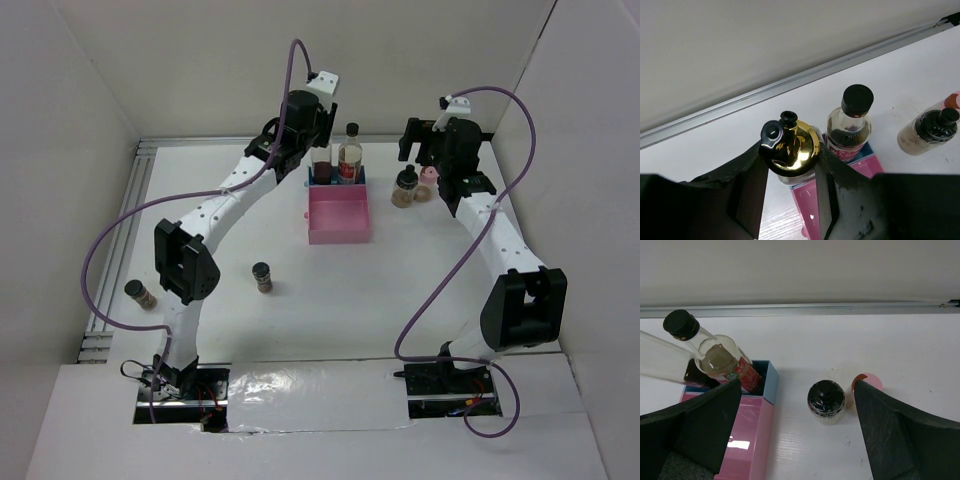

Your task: Organize the condiment bottles

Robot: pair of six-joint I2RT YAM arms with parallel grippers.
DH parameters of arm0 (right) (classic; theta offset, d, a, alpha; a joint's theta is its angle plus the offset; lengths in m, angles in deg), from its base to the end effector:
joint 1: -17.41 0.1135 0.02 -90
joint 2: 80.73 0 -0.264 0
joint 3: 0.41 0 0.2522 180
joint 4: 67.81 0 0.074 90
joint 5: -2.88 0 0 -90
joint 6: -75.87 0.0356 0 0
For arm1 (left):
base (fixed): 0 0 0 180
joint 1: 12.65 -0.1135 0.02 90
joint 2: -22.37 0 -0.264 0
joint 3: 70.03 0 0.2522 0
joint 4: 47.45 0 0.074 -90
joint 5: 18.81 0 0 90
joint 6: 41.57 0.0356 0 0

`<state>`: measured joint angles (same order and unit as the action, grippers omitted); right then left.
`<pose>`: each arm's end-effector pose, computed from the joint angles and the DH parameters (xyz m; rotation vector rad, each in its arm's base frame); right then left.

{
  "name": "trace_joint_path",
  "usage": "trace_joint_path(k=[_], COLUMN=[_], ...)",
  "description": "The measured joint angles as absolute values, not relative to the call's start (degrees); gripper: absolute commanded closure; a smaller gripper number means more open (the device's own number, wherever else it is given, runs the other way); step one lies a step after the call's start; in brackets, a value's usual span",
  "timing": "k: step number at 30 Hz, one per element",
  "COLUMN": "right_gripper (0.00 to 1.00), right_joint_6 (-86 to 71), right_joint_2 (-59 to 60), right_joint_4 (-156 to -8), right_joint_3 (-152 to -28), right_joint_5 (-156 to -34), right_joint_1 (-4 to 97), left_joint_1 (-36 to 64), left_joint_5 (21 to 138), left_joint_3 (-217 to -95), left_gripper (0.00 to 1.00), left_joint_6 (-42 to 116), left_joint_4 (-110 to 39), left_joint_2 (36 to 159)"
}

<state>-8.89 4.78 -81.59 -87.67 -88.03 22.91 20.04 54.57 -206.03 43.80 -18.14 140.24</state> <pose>0.3569 0.0349 0.3615 -0.0155 1.7831 0.1492 0.4172 -0.2556 0.4044 0.2205 1.7489 -0.2179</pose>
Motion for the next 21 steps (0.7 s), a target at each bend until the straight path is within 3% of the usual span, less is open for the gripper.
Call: trace_joint_path(k=[21], right_gripper=[0.0], right_joint_6=[-9.3], right_joint_2=[4.8], right_joint_4=[-81.6], right_joint_3=[-87.7], right_joint_5=[-88.0], right_joint_1=[23.3], left_joint_1=[17.9], left_joint_5=[58.0], left_joint_3=[-204.3], left_gripper=[1.0], left_joint_6=[39.2], left_joint_4=[-16.3], left_joint_2=[141.5])
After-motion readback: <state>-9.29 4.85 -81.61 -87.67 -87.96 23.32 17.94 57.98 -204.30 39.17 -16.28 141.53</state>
